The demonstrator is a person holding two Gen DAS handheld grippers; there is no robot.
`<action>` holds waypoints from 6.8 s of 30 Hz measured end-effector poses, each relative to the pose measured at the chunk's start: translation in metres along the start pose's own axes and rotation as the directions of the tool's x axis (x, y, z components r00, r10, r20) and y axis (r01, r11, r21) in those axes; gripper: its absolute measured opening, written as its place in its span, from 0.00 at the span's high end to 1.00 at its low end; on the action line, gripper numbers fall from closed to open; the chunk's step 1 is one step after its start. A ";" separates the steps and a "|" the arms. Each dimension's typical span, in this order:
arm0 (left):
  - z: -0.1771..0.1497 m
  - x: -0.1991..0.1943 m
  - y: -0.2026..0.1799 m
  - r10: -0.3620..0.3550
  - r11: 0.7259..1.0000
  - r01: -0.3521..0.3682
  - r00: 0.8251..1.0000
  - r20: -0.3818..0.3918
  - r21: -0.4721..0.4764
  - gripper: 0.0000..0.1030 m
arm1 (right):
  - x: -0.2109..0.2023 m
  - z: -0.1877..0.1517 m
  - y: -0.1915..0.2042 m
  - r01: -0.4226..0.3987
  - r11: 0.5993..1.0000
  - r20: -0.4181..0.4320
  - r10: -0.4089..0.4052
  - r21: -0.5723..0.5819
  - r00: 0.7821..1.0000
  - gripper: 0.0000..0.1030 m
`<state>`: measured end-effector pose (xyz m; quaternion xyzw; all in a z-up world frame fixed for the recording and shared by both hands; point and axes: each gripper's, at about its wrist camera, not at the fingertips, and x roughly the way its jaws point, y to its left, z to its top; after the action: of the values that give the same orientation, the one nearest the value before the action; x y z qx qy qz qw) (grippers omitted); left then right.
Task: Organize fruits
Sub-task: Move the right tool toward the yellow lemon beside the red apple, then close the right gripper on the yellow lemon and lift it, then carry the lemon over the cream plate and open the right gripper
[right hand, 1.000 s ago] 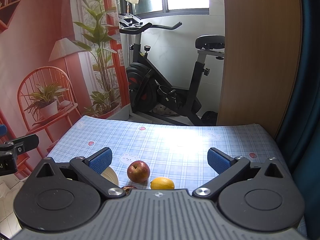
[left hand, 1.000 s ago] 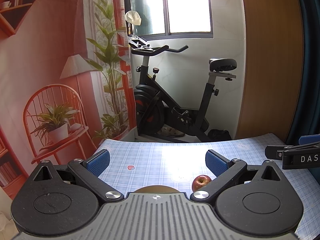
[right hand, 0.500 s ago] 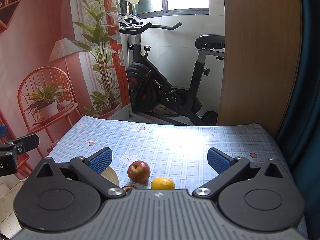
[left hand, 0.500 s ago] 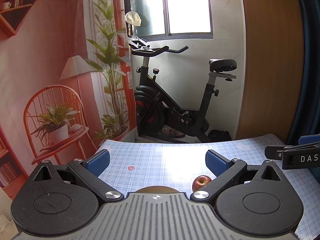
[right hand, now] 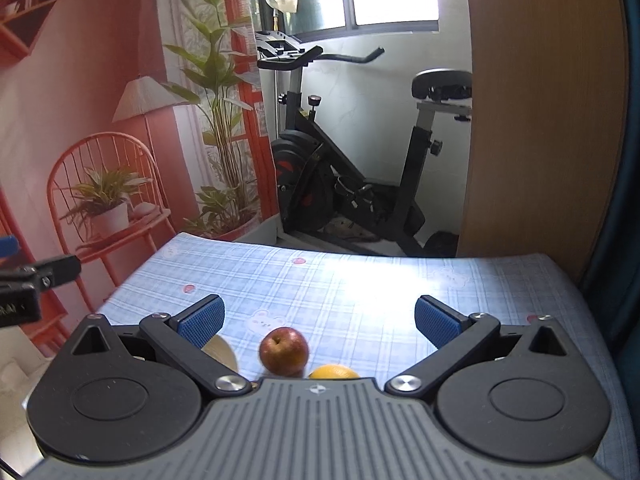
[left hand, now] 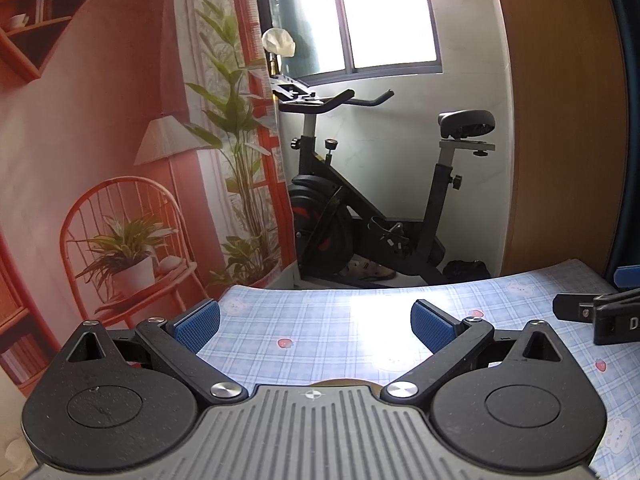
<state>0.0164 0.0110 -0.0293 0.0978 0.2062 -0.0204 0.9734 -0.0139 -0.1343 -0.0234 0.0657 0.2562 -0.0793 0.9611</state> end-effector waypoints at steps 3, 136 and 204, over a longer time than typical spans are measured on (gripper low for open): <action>-0.008 0.006 -0.001 -0.017 1.000 0.017 0.999 0.036 -0.009 0.01 | 0.008 -0.015 -0.001 0.045 0.999 0.067 -0.043 -0.022 0.997 0.00; -0.074 0.236 -0.116 -0.705 0.705 0.629 0.569 -0.424 -0.327 0.50 | 0.149 -0.094 -0.068 -0.250 0.961 -0.269 0.273 0.119 0.924 0.42; -0.090 0.225 0.092 -0.455 0.861 0.286 0.802 -0.386 -0.421 0.48 | 0.222 -0.057 0.114 -0.409 0.903 -0.364 0.340 -0.131 0.867 0.38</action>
<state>0.1938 0.1191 -0.1843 -0.1135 0.4529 -0.1527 0.8711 0.1702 -0.0391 -0.1744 0.0281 0.4034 0.1484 0.9025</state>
